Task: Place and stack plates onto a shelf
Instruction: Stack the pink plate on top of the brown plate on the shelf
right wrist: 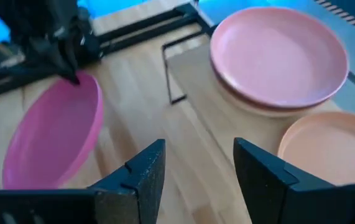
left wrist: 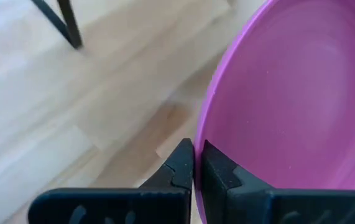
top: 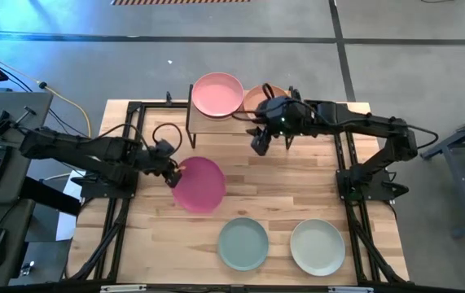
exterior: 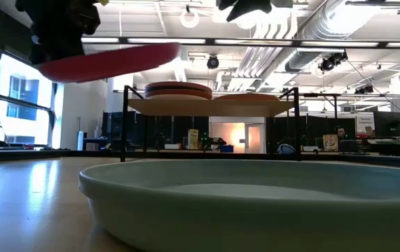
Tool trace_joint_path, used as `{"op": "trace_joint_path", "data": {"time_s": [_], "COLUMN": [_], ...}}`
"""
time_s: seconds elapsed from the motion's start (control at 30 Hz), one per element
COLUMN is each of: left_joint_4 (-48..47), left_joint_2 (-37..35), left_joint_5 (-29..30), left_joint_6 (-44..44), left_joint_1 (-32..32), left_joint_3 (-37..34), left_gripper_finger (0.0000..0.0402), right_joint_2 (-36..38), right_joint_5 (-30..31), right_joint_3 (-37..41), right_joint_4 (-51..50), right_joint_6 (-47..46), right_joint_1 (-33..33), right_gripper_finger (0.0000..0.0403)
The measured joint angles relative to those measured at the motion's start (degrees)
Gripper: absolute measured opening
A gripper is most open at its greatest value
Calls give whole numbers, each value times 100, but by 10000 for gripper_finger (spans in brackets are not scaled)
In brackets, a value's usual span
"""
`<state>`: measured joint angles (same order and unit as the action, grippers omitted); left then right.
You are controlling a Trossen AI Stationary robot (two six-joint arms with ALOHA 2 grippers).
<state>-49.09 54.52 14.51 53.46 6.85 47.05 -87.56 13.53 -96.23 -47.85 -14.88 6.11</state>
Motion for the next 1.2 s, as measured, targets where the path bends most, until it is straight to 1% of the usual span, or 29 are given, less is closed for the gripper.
{"op": "trace_joint_path", "data": {"time_s": [0.13,0.23,0.33,0.5,0.67,0.8,1.2], "left_joint_4": [449,838,1019,1037,1047,1063,1637], "left_joint_2": [37,33,31,36,95,169,483], "left_joint_5": [153,154,154,148,152,213,257], "left_joint_6": [27,46,182,287,293,292,231], "left_joint_1": [-233,-416,-583,-822,-1011,-1147,-1215], "left_joint_3": [0,1,0,1,4,4,4], "left_gripper_finger": [0,0,0,0,0,0,0], "right_joint_2": [-227,-462,-656,-832,-856,-869,-1165], "right_joint_5": [-8,-26,-40,-45,-41,-29,37], "right_joint_3": [0,0,0,-2,-3,-4,-4], "right_joint_4": [153,169,231,405,677,708,558], "right_joint_6": [220,344,434,470,380,249,-165], "right_joint_1": [138,155,153,153,129,45,-169], "right_gripper_finger": [170,170,170,170,170,170,166]}}
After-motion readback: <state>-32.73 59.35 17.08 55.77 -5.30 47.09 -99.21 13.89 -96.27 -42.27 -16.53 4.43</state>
